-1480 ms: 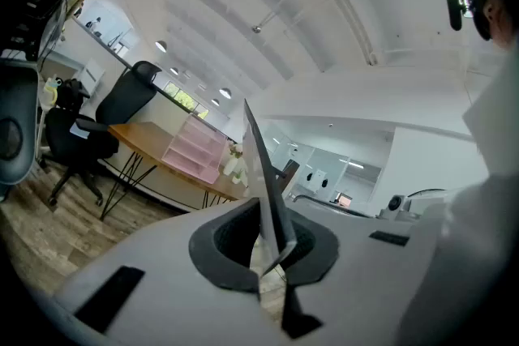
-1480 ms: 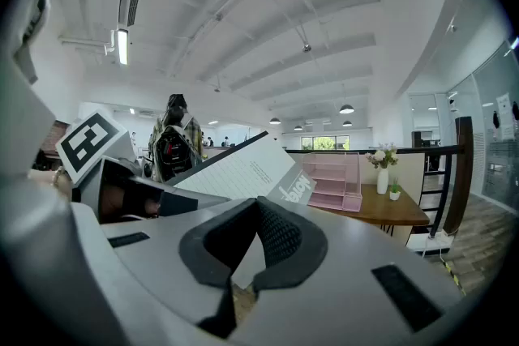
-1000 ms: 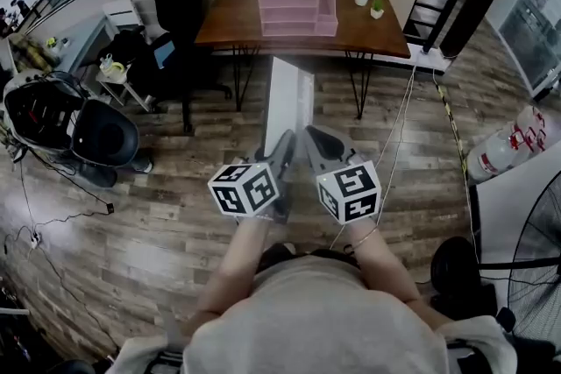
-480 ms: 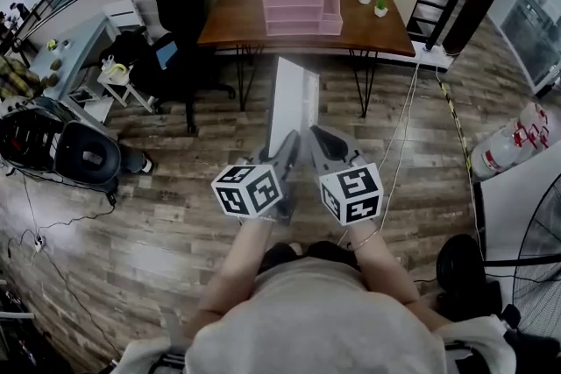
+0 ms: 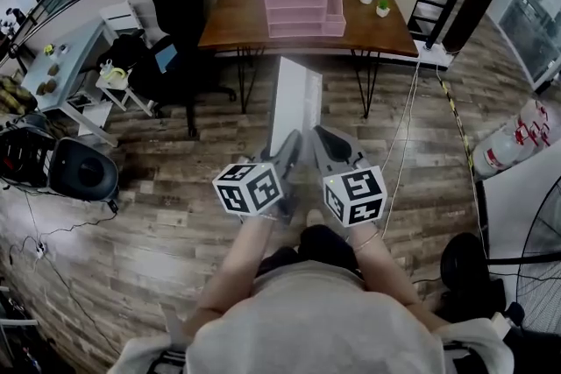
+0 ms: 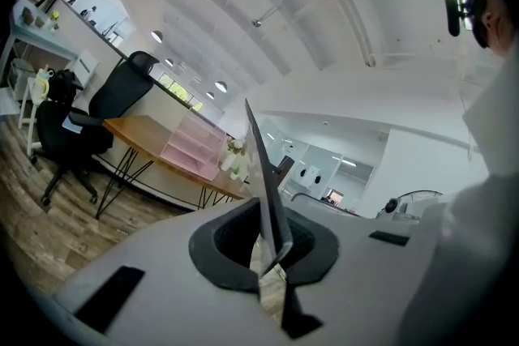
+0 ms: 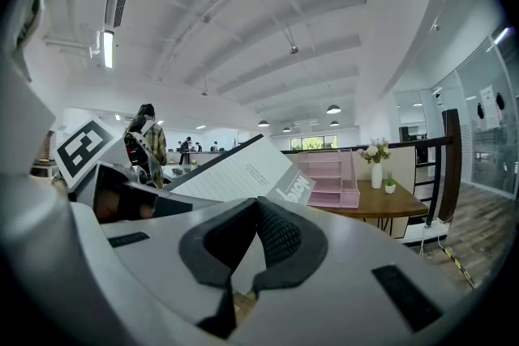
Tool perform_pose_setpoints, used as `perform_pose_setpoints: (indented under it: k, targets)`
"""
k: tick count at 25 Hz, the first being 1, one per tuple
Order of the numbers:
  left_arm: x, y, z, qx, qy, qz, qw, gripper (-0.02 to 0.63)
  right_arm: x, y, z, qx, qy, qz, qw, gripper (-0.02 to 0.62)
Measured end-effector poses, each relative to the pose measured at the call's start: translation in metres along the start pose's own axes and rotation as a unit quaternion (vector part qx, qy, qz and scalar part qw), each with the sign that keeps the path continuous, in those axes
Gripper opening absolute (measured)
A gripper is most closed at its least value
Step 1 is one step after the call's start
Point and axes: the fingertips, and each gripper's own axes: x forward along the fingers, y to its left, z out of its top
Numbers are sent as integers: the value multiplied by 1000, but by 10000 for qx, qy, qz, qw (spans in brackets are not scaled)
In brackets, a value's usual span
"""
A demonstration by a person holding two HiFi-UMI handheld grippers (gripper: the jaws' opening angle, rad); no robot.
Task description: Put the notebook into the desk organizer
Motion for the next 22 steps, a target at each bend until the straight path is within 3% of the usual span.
perform_pose_setpoints:
  k: [5,11,22]
  targets:
    - [13,16,4,-129,-11,74,9999,21,16,-7,-6,70,27,41,10000,9]
    - [51,33,13,-160,4,64,9999,21,52,-43,-9,61,99,33,9999,9]
    - [150,58,65,-209,-241,80,9995,21,138,-124,24,-230,-26,261,9994,9]
